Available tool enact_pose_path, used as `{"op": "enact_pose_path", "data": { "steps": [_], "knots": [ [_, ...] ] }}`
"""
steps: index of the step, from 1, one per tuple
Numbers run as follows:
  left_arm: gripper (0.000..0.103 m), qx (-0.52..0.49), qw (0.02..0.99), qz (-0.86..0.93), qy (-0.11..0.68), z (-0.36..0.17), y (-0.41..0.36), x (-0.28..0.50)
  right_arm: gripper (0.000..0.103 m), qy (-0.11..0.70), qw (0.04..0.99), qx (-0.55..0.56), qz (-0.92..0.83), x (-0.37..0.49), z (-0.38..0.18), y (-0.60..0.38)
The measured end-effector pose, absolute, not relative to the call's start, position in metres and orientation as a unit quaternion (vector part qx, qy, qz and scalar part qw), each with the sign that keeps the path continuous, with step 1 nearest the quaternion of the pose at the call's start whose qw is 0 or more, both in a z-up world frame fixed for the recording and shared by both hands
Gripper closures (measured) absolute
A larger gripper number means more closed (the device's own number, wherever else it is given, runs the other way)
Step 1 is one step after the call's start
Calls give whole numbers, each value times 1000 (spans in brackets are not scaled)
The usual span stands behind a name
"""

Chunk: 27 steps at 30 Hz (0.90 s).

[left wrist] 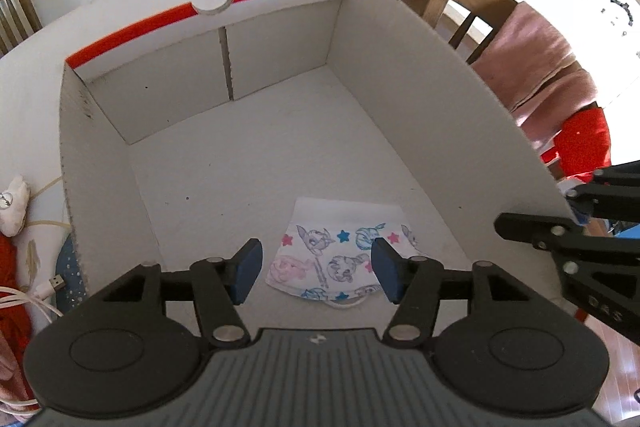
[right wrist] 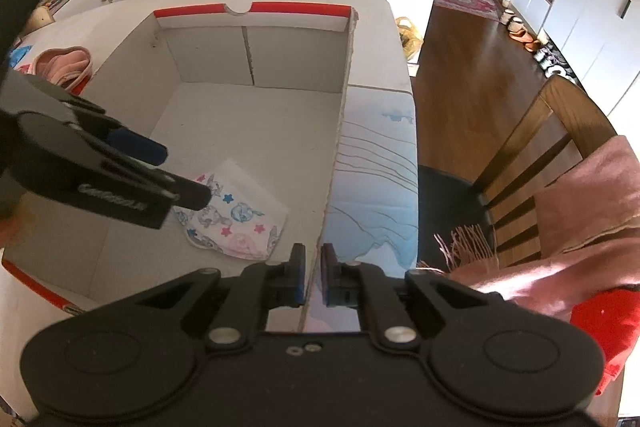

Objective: Organize objects
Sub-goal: 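Move the left tool back to the pile toward the blue tissue pack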

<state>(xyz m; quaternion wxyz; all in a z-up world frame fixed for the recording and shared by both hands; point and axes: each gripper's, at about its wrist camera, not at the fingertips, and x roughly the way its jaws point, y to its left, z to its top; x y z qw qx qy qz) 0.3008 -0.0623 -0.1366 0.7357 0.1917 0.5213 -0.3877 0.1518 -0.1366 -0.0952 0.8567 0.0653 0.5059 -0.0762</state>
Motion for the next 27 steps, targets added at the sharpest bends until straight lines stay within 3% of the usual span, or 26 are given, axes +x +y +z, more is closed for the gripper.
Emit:
{"op": "enact_pose_path", "data": {
  "steps": [10,14,27],
  "knots": [
    [44,153,767,-406,473,-86,-19,282,97,511,852,63,-95,157,-95,-132],
    [34,148,778,-406,455,-72,5,278,97,516,848,71,-100,159,-98,-133],
    [29,96,819,-352,442,-55,99,280,100,520,843,74,-113,162,-103,-128]
  ]
}}
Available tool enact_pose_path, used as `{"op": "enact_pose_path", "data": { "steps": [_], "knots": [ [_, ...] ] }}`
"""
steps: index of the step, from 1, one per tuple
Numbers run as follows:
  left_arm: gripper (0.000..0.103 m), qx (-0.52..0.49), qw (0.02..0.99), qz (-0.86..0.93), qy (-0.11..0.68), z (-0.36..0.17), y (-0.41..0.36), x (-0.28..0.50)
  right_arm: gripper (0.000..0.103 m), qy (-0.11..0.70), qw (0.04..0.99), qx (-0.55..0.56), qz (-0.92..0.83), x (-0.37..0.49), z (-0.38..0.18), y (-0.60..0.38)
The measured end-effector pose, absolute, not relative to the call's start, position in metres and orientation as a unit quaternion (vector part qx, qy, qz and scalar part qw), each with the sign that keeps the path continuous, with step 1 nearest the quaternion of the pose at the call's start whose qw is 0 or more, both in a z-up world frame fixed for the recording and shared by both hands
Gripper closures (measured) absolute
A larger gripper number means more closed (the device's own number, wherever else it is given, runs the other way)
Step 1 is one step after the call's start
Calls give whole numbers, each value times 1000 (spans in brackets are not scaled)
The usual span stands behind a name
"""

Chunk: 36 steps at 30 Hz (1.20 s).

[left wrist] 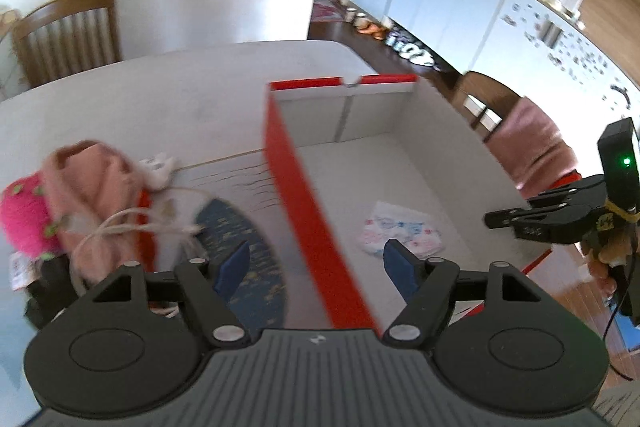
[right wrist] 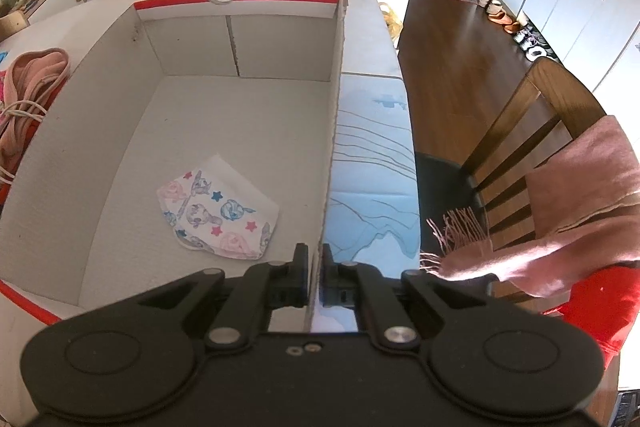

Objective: Organize objects
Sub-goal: 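Move the left tool back to the pile toward the blue tissue pack, then close the left gripper on the blue-white tissue pack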

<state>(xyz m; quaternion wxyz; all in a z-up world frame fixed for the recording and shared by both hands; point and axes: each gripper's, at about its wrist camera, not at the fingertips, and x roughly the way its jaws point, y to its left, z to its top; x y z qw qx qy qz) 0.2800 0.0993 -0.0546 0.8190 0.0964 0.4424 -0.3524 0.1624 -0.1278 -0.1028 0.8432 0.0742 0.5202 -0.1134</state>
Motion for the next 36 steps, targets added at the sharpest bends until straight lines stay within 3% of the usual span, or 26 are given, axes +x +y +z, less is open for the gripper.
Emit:
{"op": "enact_pose_path", "data": {
  "steps": [14,20,36],
  "knots": [
    [18,69,854,-245,454,-67,215,300,100,527,838,65,-123,166,-102,-123],
    [2,72,859,-232,451,-84,246,312,100,531,835,62,-128,168,-102,-121],
    [2,149,850,-224,453,-143,256,334,99,535,831,61,-137,169,-101,-120]
  ]
}}
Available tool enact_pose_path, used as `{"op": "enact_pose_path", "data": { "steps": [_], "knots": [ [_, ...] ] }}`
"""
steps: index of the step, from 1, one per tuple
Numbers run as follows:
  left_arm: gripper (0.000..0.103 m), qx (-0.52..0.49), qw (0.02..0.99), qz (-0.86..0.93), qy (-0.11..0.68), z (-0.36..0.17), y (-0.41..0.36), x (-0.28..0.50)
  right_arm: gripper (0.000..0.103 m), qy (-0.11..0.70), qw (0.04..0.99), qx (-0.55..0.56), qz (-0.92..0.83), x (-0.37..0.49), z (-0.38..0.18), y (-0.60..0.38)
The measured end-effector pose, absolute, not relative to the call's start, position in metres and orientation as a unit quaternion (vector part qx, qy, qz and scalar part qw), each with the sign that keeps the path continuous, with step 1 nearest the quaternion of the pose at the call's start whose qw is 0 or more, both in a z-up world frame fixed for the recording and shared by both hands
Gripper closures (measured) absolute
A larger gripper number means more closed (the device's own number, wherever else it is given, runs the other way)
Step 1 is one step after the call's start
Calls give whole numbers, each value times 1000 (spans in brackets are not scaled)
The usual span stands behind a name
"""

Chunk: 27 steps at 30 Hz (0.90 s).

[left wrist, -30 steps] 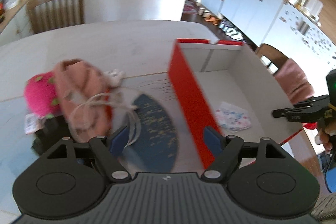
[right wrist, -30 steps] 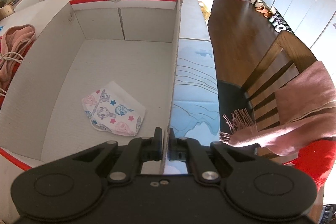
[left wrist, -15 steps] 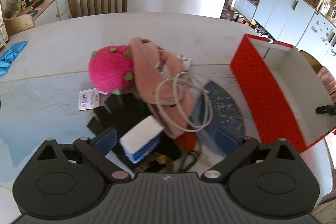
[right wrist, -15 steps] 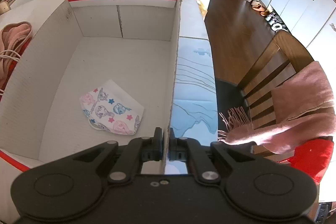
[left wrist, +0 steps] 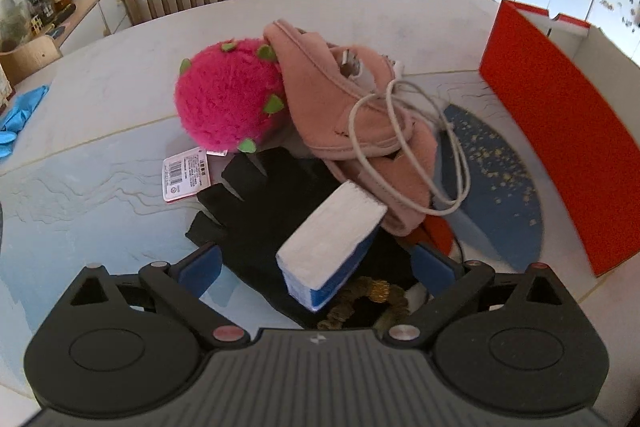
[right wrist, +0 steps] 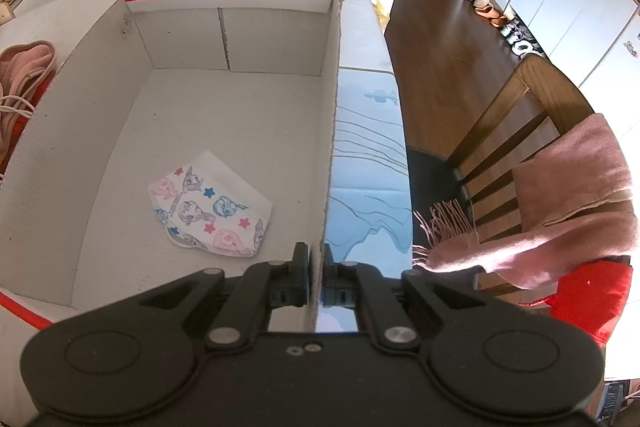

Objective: Organize objects
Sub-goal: 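Close the left gripper on the blue-white tissue pack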

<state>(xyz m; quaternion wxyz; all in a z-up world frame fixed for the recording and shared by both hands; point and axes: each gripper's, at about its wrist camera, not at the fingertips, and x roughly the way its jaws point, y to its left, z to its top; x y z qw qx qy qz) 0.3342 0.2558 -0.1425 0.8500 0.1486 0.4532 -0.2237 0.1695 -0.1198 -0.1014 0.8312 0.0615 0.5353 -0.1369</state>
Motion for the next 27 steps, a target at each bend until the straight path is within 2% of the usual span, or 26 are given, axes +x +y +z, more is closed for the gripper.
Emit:
{"op": "enact_pose_path", "data": {
  "steps": [5,7,9,11,13,14,17,23,27],
  "knots": [
    [4,150,853,-211,454,-148,257,338,99,535,831,61,-138,169,-102,-120],
    [12,148,852,-215,453,-148,258,337,99,535,831,61,-138,169,-102,-119],
    [29,150,853,-216,451,-147,257,335,99,535,831,61,-137,169,-102,-119],
    [41,152,854,-217,448,-146,257,333,99,536,831,61,-137,169,-102,-120],
    [49,144,856,-221,444,-143,258,332,99,535,831,61,-137,169,-102,-119],
    [58,142,857,-223,442,-141,258,331,99,535,831,60,-136,169,-102,-120],
    [69,140,861,-222,435,-136,258,326,99,535,832,59,-136,170,-102,-119],
    [78,126,873,-232,411,-118,257,313,99,533,833,58,-135,169,-102,-119],
    [79,123,875,-236,405,-107,249,305,99,531,835,62,-133,168,-101,-120]
  ]
}}
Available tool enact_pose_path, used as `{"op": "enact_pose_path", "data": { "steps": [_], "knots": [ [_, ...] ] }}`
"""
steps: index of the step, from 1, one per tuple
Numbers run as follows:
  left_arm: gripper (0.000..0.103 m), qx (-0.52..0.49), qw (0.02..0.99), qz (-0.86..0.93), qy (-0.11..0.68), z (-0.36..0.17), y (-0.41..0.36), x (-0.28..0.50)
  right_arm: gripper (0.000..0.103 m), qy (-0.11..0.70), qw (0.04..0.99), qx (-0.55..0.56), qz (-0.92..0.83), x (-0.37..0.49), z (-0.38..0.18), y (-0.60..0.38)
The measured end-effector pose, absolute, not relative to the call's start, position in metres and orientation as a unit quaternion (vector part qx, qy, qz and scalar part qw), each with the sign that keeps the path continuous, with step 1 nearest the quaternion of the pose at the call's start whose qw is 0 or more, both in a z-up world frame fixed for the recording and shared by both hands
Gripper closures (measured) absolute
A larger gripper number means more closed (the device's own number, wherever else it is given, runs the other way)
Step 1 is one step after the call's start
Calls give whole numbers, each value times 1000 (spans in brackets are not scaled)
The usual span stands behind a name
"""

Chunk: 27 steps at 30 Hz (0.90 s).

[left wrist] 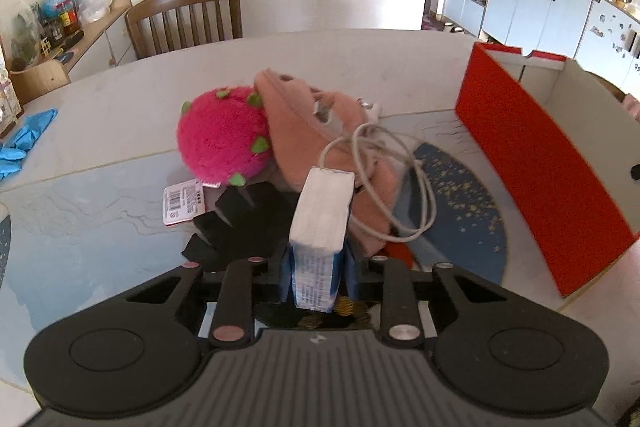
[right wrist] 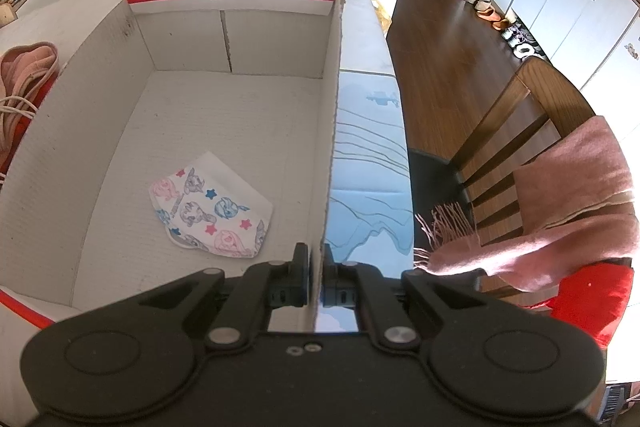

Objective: Organize objects
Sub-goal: 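Close the left gripper on the blue-white tissue pack, then carry the tissue pack into the box and release it upright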

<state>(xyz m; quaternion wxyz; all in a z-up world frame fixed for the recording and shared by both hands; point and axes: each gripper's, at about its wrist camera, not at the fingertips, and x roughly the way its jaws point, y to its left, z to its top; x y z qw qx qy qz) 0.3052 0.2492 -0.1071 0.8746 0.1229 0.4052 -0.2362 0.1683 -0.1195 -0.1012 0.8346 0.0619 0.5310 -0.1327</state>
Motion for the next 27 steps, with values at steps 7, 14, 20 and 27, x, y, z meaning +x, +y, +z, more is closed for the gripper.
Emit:
{"op": "enact_pose_path", "data": {
  "steps": [7,14,20,27],
  "knots": [
    [79,101,878,-259,389,-77,234,290,99,529,837,65,-127,167,-100,-119],
    [79,93,872,-298,378,-54,204,280,99,525,839,71,-122,166,-100,-120],
    [79,109,859,-337,369,-41,165,276,98,524,841,69,-114,164,-100,-117],
    [79,120,843,-379,362,-31,116,275,98,520,845,65,-102,160,-101,-115]
  ]
}}
